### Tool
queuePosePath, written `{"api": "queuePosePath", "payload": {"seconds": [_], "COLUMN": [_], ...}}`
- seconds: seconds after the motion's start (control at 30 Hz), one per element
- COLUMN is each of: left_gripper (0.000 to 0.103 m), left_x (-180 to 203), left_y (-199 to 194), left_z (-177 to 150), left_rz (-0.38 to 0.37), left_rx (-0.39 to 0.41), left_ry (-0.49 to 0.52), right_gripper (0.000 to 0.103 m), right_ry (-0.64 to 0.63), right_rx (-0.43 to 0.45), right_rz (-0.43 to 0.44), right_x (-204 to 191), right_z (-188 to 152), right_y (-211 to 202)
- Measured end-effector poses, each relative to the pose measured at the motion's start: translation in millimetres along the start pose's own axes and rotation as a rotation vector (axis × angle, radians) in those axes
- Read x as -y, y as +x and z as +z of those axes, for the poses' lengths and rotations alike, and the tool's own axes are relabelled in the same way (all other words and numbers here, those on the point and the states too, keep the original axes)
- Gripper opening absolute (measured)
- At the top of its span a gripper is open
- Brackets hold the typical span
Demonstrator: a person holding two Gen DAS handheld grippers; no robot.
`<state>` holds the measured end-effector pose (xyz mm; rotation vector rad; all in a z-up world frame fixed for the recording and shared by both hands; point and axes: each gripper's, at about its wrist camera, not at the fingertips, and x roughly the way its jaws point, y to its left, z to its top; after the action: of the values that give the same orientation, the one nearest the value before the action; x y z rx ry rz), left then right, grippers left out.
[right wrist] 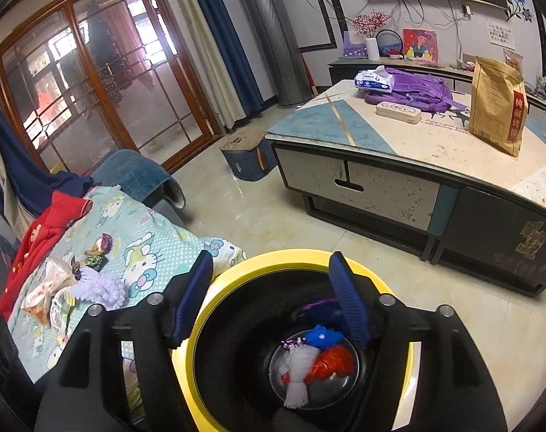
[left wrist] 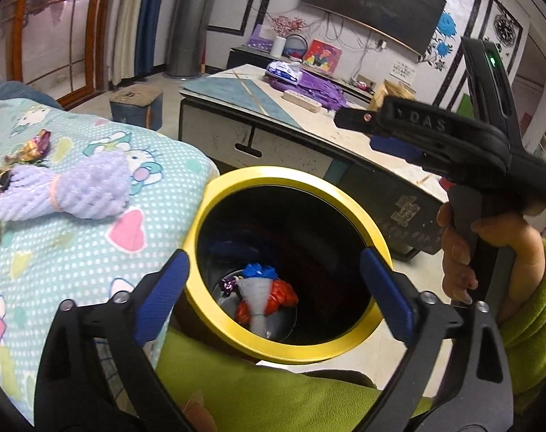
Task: Collect trash
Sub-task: 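Move both open tools back toward the remaining trash on the bed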
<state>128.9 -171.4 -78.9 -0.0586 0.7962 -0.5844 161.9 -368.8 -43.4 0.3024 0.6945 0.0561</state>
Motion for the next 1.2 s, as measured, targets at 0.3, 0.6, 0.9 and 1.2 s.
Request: {"api": "queuePosePath", "payload": {"seconds": [0.3, 0.6, 0.9, 1.2], "left_gripper": [0.092, 0.092, 0.092, 0.092], "left_x": [-24, -53, -79, -104], "left_y": [-20, -57, -91, -118], "left_z": [11, 18, 14, 7], "left_rz": [0.051, 0.144, 0.251, 0.338], "left_rx": [0.021, 0.117, 0.202, 0.255], "left_ry": [-0.09, -0.142, -0.168, -0.204], "right_gripper": [0.079, 0.083, 0.083, 0.083], "right_ry": [-0.039, -0.11, -0.186, -0.26], "right_rx": [0.027, 0.052, 0.046, 0.069], "right_rz": [0.007, 0.052, 0.118, 0.158], "right_x": [-17, -47, -80, -109], "right_z": [-1, -5, -18, -26], "right_y": [-10, -21, -24, -32]}}
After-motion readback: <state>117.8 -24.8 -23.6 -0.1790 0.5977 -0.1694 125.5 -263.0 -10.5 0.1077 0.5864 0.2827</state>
